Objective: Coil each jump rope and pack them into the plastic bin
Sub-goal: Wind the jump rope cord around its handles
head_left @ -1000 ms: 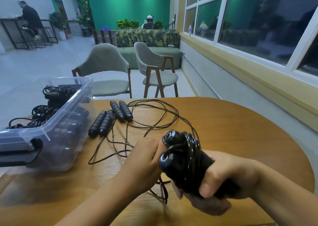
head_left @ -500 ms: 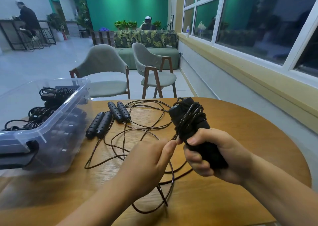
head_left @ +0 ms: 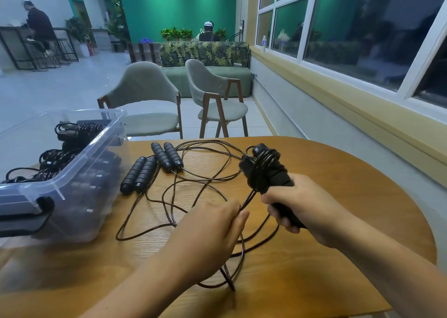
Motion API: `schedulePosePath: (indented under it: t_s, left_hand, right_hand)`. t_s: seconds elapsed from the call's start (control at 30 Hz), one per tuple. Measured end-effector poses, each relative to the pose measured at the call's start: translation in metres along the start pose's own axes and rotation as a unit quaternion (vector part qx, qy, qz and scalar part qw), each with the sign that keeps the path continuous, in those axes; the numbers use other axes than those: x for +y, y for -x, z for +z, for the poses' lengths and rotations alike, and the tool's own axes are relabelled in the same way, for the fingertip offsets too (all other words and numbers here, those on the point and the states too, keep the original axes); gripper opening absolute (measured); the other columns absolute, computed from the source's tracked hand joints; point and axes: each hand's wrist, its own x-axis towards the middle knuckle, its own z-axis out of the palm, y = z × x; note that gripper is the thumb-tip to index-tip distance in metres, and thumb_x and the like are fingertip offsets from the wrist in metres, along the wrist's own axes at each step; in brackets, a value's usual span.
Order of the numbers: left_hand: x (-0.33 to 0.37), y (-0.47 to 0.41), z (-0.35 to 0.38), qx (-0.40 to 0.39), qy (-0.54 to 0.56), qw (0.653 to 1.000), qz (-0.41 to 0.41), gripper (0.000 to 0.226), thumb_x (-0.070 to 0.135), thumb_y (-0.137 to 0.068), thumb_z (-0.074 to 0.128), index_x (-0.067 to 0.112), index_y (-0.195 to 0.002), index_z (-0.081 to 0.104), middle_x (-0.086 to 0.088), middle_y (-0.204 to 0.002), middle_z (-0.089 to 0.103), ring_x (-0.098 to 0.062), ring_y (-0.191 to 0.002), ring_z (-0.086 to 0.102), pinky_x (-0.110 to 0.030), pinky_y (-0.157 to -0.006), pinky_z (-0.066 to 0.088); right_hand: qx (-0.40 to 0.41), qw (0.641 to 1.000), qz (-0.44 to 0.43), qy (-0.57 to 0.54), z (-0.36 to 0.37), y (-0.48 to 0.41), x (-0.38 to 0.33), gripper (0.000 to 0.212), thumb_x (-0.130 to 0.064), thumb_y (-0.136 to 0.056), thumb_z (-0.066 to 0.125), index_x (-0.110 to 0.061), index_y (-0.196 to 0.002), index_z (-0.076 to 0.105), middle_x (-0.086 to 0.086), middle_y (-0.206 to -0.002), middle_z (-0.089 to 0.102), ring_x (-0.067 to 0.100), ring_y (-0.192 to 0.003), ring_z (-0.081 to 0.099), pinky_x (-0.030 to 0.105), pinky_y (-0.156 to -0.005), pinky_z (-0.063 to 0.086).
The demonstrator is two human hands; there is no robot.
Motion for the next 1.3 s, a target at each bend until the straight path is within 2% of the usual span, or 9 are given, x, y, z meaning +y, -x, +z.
schedulePosePath:
  t_s: [0.2, 0.43, 0.6, 0.7, 0.9, 0.97, 1.03, 1.1, 1.3]
  left_hand:
    - [-0.006, 0.000, -0.003, 0.003, 0.009, 1.000, 0.028, 0.034, 0.051, -0.106, 0.043, 0.038, -0.075, 0.041, 0.009, -0.062, 0.050, -0.006, -0.065, 0.052, -0.020, -0.052, 0.030]
    - [-0.001, 0.004, -0.011, -0.034, -0.007, 0.997, 0.076, 0.034, 0.062, -0.098, 0.056, 0.030, -0.087, 0.060, 0.013, -0.067, 0.054, -0.006, -0.069, 0.052, -0.018, -0.054, 0.030]
    - [0.006, 0.003, -0.018, -0.070, -0.070, 0.988, 0.115, 0.044, 0.075, -0.090, 0.052, 0.031, -0.086, 0.056, 0.012, -0.075, 0.060, -0.008, -0.070, 0.053, -0.018, -0.052, 0.030]
    - [0.000, 0.003, -0.018, -0.026, -0.095, 0.983, 0.155, 0.057, 0.081, -0.091, 0.042, 0.027, -0.073, 0.048, 0.009, -0.063, 0.052, -0.008, -0.059, 0.046, -0.018, -0.047, 0.029]
    - [-0.009, 0.001, -0.018, 0.015, -0.069, 0.981, 0.181, 0.053, 0.068, -0.104, 0.039, 0.033, -0.066, 0.033, 0.011, -0.053, 0.034, -0.012, -0.049, 0.040, -0.016, -0.045, 0.025]
    - [-0.012, 0.000, -0.019, 0.019, -0.076, 0.981, 0.176, 0.051, 0.067, -0.105, 0.037, 0.034, -0.066, 0.032, 0.012, -0.053, 0.034, -0.010, -0.048, 0.039, -0.016, -0.044, 0.023]
    - [-0.013, 0.000, -0.021, 0.024, -0.087, 0.983, 0.158, 0.052, 0.068, -0.104, 0.039, 0.034, -0.066, 0.030, 0.012, -0.053, 0.033, -0.009, -0.048, 0.038, -0.017, -0.043, 0.022]
    - [-0.010, 0.001, -0.023, 0.002, -0.053, 0.993, 0.107, 0.052, 0.069, -0.100, 0.045, 0.033, -0.063, 0.034, 0.012, -0.053, 0.039, -0.009, -0.053, 0.044, -0.017, -0.047, 0.033]
    - [0.004, 0.007, -0.042, -0.075, 0.119, 0.989, 0.044, 0.029, 0.048, -0.089, 0.077, 0.029, -0.075, 0.061, 0.018, -0.064, 0.060, -0.001, -0.057, 0.052, -0.015, -0.053, 0.038]
  right_hand:
    - [0.013, 0.981, 0.026, 0.193, -0.007, -0.003, 0.000, 0.015, -0.018, -0.090, 0.072, -0.015, -0.105, 0.070, 0.002, -0.066, 0.064, 0.014, -0.054, 0.053, 0.031, -0.052, 0.043]
    - [-0.141, 0.930, 0.140, 0.310, -0.022, 0.008, -0.007, 0.024, -0.024, -0.087, 0.073, -0.018, -0.110, 0.073, 0.004, -0.070, 0.065, 0.023, -0.063, 0.051, 0.032, -0.052, 0.038]
    - [-0.236, 0.871, 0.208, 0.377, -0.013, 0.008, -0.007, 0.040, -0.030, -0.087, 0.074, -0.009, -0.122, 0.072, 0.005, -0.077, 0.066, 0.022, -0.065, 0.054, 0.029, -0.054, 0.041]
    - [-0.308, 0.836, 0.220, 0.397, -0.002, 0.010, -0.007, 0.042, -0.031, -0.092, 0.071, -0.004, -0.124, 0.071, 0.007, -0.083, 0.066, 0.018, -0.062, 0.054, 0.027, -0.055, 0.043]
    - [-0.380, 0.828, 0.224, 0.346, 0.003, 0.012, -0.018, 0.048, -0.028, -0.092, 0.070, 0.007, -0.126, 0.066, 0.012, -0.088, 0.063, 0.016, -0.062, 0.055, 0.027, -0.057, 0.043]
    - [-0.335, 0.835, 0.205, 0.385, 0.002, 0.014, -0.018, 0.042, -0.030, -0.089, 0.070, 0.000, -0.119, 0.072, 0.010, -0.083, 0.065, 0.018, -0.063, 0.056, 0.032, -0.058, 0.044]
    - [-0.214, 0.827, 0.156, 0.496, 0.002, 0.018, -0.015, 0.034, -0.035, -0.085, 0.068, -0.013, -0.109, 0.075, 0.006, -0.082, 0.069, 0.020, -0.066, 0.058, 0.038, -0.059, 0.046]
    - [-0.098, 0.820, 0.116, 0.552, 0.006, 0.024, -0.013, 0.023, -0.036, -0.086, 0.063, -0.025, -0.105, 0.071, 0.001, -0.088, 0.072, 0.021, -0.073, 0.066, 0.041, -0.063, 0.055]
    - [-0.001, 0.781, 0.011, 0.624, 0.023, 0.048, -0.021, 0.020, -0.039, -0.099, 0.054, -0.031, -0.117, 0.053, -0.006, -0.088, 0.055, 0.021, -0.080, 0.056, 0.033, -0.062, 0.042]
